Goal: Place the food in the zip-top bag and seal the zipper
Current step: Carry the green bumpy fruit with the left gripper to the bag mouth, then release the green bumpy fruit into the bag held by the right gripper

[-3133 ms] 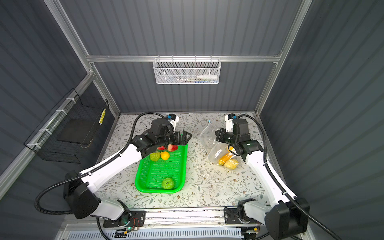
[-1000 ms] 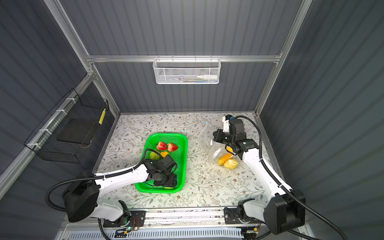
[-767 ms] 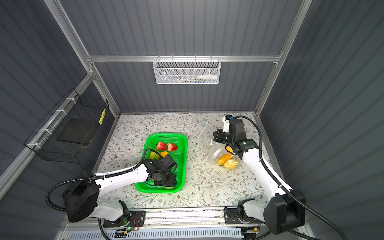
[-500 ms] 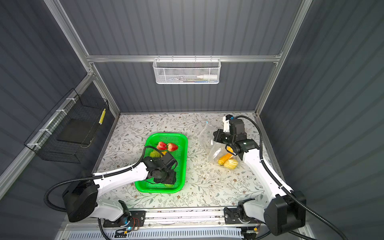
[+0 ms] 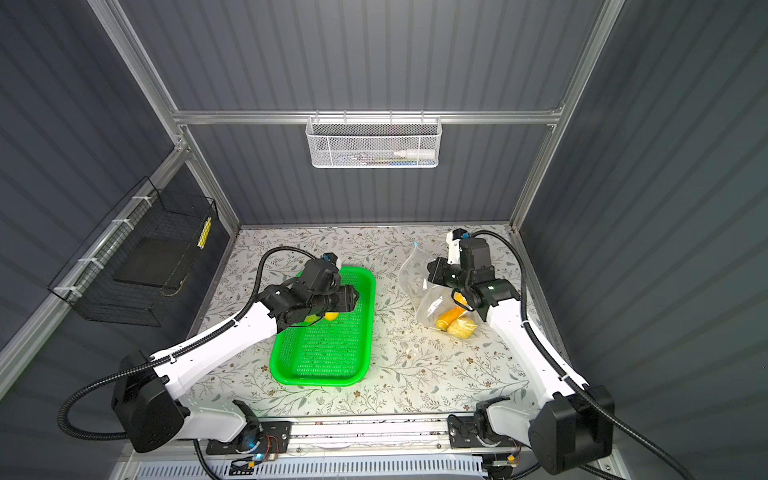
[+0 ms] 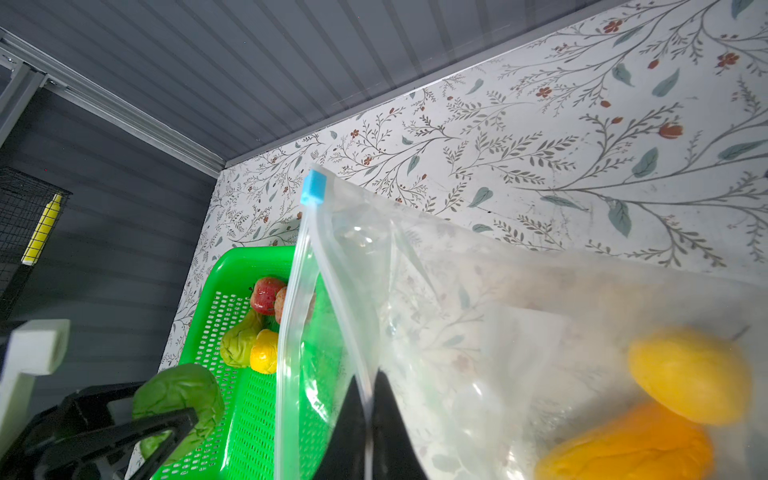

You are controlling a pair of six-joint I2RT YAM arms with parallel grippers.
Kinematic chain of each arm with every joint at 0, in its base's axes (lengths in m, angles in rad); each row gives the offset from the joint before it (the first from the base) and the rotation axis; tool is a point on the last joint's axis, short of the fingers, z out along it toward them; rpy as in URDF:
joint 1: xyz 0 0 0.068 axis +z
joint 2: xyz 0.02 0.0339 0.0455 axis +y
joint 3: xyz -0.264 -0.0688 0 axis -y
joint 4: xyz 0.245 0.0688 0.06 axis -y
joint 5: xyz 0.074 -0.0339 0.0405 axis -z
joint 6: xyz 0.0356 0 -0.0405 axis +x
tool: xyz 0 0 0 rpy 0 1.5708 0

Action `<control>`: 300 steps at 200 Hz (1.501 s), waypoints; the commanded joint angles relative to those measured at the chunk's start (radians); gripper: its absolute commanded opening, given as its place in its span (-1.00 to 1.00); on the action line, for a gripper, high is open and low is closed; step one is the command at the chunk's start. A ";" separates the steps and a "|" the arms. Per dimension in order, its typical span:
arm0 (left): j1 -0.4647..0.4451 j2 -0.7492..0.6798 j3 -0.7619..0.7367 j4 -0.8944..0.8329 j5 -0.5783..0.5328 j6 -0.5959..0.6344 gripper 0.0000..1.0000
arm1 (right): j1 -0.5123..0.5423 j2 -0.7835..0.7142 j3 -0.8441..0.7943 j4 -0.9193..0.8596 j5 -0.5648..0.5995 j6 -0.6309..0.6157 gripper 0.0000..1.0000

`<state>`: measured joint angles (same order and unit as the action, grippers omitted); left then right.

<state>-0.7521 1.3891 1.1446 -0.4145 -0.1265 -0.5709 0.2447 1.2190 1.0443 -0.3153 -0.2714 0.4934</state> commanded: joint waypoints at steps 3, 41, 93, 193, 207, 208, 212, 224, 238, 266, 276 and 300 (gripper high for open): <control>-0.004 -0.024 0.011 0.257 0.063 0.032 0.21 | 0.005 -0.020 0.006 -0.002 0.006 0.000 -0.84; -0.004 0.039 0.050 0.454 0.261 0.029 0.20 | 0.005 -0.020 -0.007 0.019 -0.012 0.010 -0.84; -0.042 0.196 0.166 0.612 0.473 0.007 0.21 | 0.010 -0.034 -0.018 0.047 -0.035 0.010 -0.84; -0.066 0.386 0.260 0.571 0.484 -0.047 0.20 | 0.025 -0.093 -0.046 0.071 -0.092 -0.018 -0.82; -0.067 0.396 0.277 0.520 0.464 -0.035 0.19 | 0.027 -0.093 -0.048 0.070 -0.094 -0.016 -0.82; -0.068 0.397 0.287 0.516 0.463 -0.034 0.20 | 0.027 -0.094 -0.048 0.070 -0.094 -0.016 -0.82; -0.069 0.401 0.301 0.499 0.429 -0.029 0.19 | 0.028 -0.092 -0.047 0.070 -0.095 -0.016 -0.82; -0.071 0.416 0.327 0.430 0.399 -0.012 0.19 | 0.031 -0.093 -0.048 0.073 -0.098 -0.016 -0.82; -0.077 0.433 0.358 0.349 0.364 0.011 0.20 | 0.037 -0.093 -0.046 0.073 -0.098 -0.016 -0.82; -0.085 0.439 0.369 0.275 0.310 0.034 0.24 | 0.053 -0.082 -0.041 0.071 -0.088 -0.022 -0.82; -0.086 0.442 0.372 0.254 0.293 0.040 0.25 | 0.059 -0.075 -0.039 0.068 -0.081 -0.026 -0.82; -0.089 0.456 0.391 0.184 0.254 0.053 0.27 | 0.084 -0.058 -0.031 0.058 -0.036 -0.036 -0.82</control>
<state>-0.8326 1.8175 1.4918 -0.1196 0.1913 -0.5583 0.3061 1.1435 1.0054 -0.2554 -0.3447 0.4843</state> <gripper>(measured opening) 0.650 0.091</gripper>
